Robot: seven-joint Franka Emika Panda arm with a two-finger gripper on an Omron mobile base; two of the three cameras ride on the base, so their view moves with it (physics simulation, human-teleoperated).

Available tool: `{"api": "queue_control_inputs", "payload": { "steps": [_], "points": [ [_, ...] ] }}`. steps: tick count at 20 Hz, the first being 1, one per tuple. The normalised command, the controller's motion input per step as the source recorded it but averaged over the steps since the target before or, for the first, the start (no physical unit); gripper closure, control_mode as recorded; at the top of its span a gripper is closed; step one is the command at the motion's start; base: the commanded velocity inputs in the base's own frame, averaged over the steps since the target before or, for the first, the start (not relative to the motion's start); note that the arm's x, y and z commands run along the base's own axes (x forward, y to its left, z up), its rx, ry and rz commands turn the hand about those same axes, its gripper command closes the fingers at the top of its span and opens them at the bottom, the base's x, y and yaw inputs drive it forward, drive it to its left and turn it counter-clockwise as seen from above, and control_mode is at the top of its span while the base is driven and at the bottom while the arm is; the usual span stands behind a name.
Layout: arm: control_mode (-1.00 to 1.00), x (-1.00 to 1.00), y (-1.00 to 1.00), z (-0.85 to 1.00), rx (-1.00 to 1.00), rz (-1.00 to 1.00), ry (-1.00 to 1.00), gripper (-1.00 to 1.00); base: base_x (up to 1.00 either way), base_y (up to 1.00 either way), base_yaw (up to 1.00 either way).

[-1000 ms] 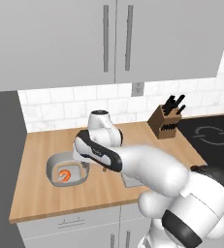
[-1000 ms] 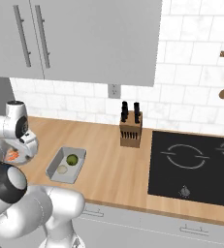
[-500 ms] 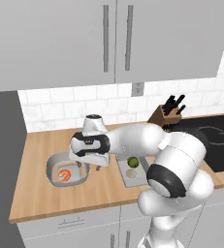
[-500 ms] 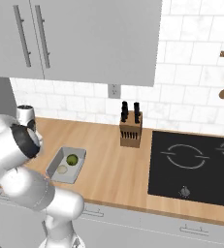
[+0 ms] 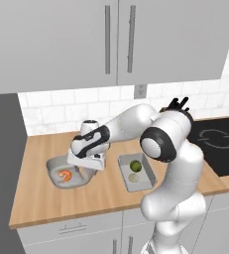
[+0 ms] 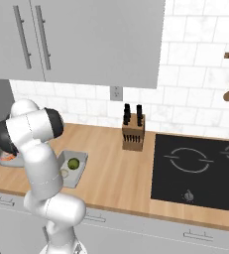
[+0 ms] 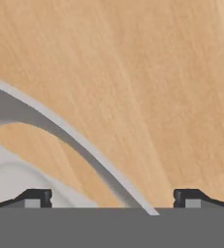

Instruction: Take the meat container that has the shrimp and place it on the second highest rack of the freezer. Then take the vegetable container that has the garlic and lime and place it on the highest rack of the freezer.

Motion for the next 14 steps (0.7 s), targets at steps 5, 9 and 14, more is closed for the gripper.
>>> {"api": "queue_control_inputs", "payload": {
  "steps": [5, 9, 14],
  "points": [
    [-1.00, 0.15, 0.12, -0.48, 0.00, 0.00, 0.04, -1.00, 0.00, 0.00, 0.00],
    [-1.00, -0.12, 0.01, -0.29, 0.00, 0.00, 0.00, 1.00, 0.00, 0.00, 0.00],
    [-1.00, -0.09, 0.01, -0.23, 0.00, 0.03, 0.00, 1.00, 0.00, 0.00, 0.00]
  ]
}}
